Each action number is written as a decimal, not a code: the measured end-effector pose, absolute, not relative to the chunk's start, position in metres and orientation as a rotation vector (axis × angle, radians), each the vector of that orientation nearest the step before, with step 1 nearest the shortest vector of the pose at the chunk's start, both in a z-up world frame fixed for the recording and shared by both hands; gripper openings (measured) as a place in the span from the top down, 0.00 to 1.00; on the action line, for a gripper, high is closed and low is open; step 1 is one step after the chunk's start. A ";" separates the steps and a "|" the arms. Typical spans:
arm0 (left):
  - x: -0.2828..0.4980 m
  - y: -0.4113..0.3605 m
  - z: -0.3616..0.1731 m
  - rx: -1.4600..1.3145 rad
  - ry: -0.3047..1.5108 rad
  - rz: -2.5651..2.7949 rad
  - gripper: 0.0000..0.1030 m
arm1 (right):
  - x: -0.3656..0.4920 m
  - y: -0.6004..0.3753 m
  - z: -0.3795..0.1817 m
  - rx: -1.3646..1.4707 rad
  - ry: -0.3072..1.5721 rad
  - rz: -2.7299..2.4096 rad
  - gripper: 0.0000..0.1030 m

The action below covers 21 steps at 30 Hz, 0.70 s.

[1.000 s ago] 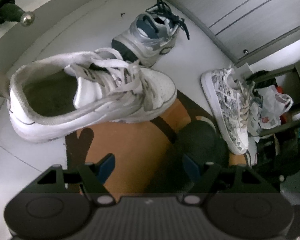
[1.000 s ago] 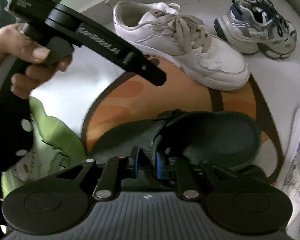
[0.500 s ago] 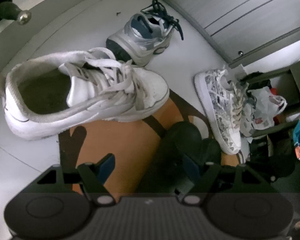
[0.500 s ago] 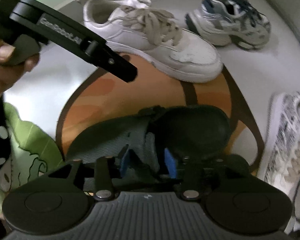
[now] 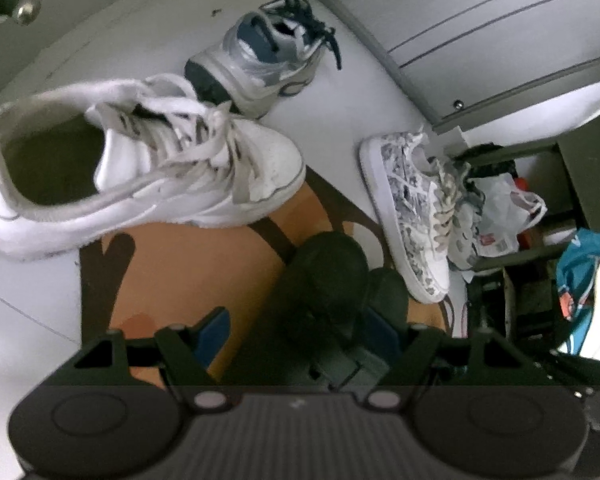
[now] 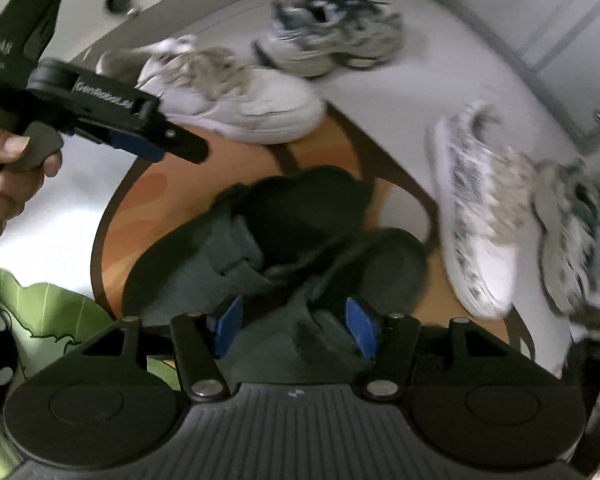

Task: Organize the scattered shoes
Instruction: 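Open the right tool and lift it away from the clogs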

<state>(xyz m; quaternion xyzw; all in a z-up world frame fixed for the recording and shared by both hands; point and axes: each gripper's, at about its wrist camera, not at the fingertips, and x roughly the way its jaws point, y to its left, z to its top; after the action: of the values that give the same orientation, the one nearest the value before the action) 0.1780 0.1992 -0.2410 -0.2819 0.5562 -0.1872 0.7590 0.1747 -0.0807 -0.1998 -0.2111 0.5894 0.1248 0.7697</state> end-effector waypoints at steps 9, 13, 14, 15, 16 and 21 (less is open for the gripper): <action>0.174 0.206 -0.237 -0.600 1.195 -0.386 0.23 | 0.148 -0.141 -0.165 -0.321 1.194 0.133 0.39; 0.172 0.202 -0.235 -0.569 1.191 -0.388 0.23 | 0.145 -0.161 -0.157 -0.280 1.166 0.119 0.38; 0.172 0.201 -0.235 -0.566 1.190 -0.389 0.23 | 0.145 -0.164 -0.156 -0.284 1.161 0.118 0.37; 0.172 0.200 -0.234 -0.556 1.187 -0.389 0.23 | 0.145 -0.165 -0.155 -0.289 1.155 0.118 0.37; 0.172 0.199 -0.233 -0.541 1.182 -0.389 0.23 | 0.145 -0.168 -0.154 -0.292 1.148 0.118 0.37; 0.170 0.197 -0.231 -0.498 1.173 -0.379 0.23 | 0.140 -0.179 -0.145 -0.287 1.086 0.121 0.35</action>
<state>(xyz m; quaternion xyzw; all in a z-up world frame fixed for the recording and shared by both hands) 0.1702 0.1968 -0.2314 -0.2308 0.5444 -0.1759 0.7871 0.1404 -0.1788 -0.1445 -0.1362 0.5145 0.0572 0.8447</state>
